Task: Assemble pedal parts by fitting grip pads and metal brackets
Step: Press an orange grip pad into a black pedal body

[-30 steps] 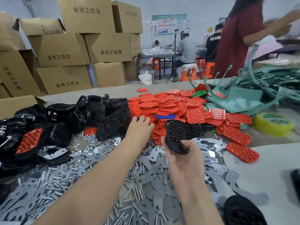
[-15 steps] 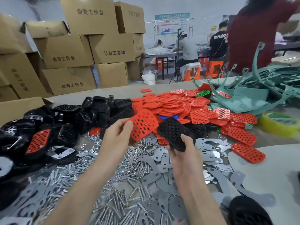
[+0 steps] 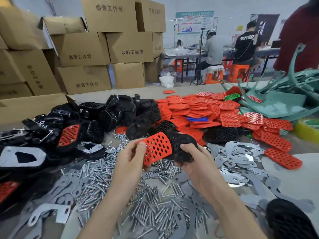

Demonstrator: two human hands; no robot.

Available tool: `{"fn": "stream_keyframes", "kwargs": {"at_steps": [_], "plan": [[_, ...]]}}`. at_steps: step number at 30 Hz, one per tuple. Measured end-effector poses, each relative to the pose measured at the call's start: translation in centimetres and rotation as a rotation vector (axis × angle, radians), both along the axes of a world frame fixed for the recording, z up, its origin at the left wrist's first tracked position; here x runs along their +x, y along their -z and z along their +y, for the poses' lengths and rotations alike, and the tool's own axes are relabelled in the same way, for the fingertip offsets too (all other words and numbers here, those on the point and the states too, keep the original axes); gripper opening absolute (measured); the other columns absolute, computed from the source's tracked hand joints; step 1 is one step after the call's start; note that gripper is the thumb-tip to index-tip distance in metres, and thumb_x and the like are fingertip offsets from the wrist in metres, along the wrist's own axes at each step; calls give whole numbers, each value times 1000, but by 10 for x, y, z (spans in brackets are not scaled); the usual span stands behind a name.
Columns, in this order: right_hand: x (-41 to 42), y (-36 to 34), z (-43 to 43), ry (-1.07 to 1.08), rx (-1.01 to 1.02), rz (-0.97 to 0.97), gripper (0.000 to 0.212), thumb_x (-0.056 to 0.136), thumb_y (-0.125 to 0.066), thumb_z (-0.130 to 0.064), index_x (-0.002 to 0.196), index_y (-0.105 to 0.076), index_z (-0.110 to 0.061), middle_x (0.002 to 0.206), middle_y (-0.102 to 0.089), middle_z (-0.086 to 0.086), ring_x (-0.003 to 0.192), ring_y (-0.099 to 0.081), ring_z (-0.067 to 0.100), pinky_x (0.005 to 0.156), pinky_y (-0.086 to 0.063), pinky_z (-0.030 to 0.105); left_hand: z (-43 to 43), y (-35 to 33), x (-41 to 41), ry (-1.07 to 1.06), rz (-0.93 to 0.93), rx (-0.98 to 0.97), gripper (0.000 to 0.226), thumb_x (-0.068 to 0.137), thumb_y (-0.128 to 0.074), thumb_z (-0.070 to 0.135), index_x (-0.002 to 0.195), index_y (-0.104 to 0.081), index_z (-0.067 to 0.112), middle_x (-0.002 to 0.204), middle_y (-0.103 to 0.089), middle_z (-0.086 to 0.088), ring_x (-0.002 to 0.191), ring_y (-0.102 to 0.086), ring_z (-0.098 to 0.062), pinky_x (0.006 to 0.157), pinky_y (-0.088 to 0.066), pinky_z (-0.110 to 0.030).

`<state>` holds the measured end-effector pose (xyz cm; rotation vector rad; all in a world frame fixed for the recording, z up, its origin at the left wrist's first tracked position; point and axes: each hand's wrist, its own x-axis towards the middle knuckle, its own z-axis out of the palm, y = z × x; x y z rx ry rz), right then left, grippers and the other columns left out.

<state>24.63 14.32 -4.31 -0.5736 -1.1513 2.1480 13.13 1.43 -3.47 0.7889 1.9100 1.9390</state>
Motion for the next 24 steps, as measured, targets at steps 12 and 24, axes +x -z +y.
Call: {"fn": "stream_keyframes", "kwargs": {"at_steps": [12, 24], "plan": [[-3, 5, 1, -35, -38, 60, 31, 103, -53, -23, 123, -69, -6, 113, -75, 15, 81, -71, 20, 61, -55, 30, -5, -7, -16, -167, -100, 261, 15, 102, -56, 25, 109, -64, 13, 87, -76, 2, 69, -70, -12, 54, -56, -24], [3, -4, -6, -52, -87, 68, 38, 108, -44, -18, 139, -56, 0, 133, -66, 24, 99, -70, 28, 76, -55, 38, -7, -14, -17, 17, -561, 384, 19, 97, -45, 1, 105, -63, 0, 96, -72, -10, 88, -71, -20, 79, -60, -35]]}}
